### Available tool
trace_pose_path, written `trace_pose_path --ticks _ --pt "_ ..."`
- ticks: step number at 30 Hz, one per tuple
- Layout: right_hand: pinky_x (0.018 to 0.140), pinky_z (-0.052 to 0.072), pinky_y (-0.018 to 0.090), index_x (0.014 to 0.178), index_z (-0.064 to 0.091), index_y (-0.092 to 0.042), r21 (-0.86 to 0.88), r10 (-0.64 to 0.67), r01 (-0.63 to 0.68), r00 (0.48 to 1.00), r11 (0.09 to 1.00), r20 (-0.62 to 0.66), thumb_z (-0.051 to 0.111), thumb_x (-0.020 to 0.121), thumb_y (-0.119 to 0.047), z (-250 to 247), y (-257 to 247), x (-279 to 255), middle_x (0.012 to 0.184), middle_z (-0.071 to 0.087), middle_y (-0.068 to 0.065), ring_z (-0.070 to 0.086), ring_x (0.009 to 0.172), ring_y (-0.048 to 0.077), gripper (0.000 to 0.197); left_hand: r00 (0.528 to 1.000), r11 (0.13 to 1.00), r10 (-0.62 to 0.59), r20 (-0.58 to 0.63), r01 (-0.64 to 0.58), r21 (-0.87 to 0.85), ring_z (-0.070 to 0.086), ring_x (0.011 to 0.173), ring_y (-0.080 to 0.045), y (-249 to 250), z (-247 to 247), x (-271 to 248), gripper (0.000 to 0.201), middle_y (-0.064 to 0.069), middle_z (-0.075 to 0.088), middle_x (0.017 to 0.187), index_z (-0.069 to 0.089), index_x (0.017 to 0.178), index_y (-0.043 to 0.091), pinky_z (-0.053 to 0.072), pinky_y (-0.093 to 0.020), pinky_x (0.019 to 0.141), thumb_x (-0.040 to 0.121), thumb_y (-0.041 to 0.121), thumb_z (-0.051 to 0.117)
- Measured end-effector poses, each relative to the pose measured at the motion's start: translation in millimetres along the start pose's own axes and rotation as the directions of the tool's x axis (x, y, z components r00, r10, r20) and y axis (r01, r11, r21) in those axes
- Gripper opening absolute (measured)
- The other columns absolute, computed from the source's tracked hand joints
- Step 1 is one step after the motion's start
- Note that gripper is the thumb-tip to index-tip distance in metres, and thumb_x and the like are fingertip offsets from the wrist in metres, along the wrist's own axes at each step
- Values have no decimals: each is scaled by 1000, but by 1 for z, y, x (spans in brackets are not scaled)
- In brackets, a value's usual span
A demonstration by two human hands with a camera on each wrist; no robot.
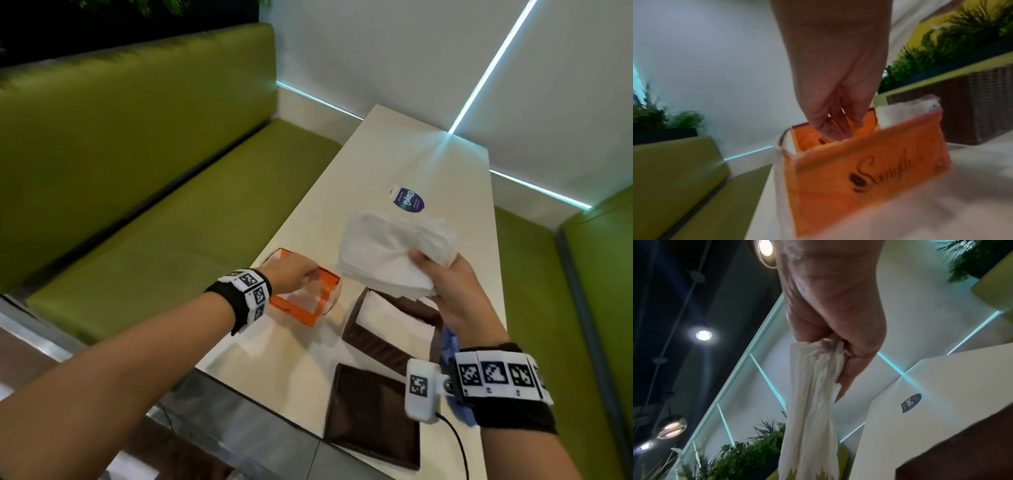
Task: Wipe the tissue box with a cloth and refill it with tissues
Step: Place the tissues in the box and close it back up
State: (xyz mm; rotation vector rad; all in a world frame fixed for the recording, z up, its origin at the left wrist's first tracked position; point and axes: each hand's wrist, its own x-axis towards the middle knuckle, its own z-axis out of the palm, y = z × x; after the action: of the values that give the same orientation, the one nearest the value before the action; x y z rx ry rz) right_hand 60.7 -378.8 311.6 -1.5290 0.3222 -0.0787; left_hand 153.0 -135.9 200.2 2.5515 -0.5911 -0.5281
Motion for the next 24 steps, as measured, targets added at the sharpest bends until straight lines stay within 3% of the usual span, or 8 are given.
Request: trace_pose_path --ticks 3,5,8,12,17,20,22,24 --pt "68 57 30 107 62 -21 -9 32 -32 999 999 -38 72 82 -13 -14 1 -7 111 71 5 69 96 20 28 1000 990 -8 30 4 139 65 99 -20 -15 27 22 34 9 68 106 63 108 33 53 -37 80 82 16 49" --pt "67 59 29 111 63 -18 0 52 -52 998 999 -45 72 83 -13 -20 4 -12 112 71 6 69 98 21 30 999 982 36 -8 -34 188 64 100 -19 -7 30 19 40 6 67 114 60 121 36 52 -35 80 86 16 52" --pt "74 61 31 112 63 -17 41 82 -80 995 996 -52 70 84 -12 -27 8 -19 110 72 6 69 100 22 30 998 969 41 -57 -26 244 61 110 -26 -7 39 25 35 -6 62 123 54 129 15 48 -33 83 94 13 53" --pt "83 59 37 120 62 -14 43 86 -84 995 996 -47 70 84 -13 -34 11 -23 112 73 6 69 103 23 38 992 967 -45 -116 73 244 61 111 -30 -15 48 34 28 -15 63 121 54 120 4 48 -35 82 96 18 54" --pt "85 58 41 122 61 -15 53 91 -89 995 995 -32 70 84 -13 -36 11 -24 111 73 5 70 103 22 39 985 978 -116 -126 136 157 58 114 -28 -19 49 35 31 -11 61 124 56 120 9 47 -35 87 94 25 58" --pt "88 57 43 121 61 -13 58 93 -92 995 994 -29 69 85 -12 -35 11 -23 112 73 7 69 105 24 38 982 980 -124 -145 144 140 61 103 -25 -18 47 35 20 -8 63 115 63 104 12 46 -31 77 92 27 58" --pt "92 55 46 122 61 -12 55 99 -97 995 994 -30 69 85 -12 -33 11 -24 114 72 8 68 107 26 38 981 983 -108 -159 129 129 60 99 -26 -17 46 33 21 -8 59 112 65 95 13 48 -33 80 89 33 61" --pt "95 52 48 123 61 -12 51 105 -103 994 993 -35 70 85 -13 -32 13 -24 115 72 9 67 108 28 39 982 986 -79 -173 103 132 58 101 -28 -17 45 31 16 -9 56 113 66 92 13 47 -36 84 88 28 61"
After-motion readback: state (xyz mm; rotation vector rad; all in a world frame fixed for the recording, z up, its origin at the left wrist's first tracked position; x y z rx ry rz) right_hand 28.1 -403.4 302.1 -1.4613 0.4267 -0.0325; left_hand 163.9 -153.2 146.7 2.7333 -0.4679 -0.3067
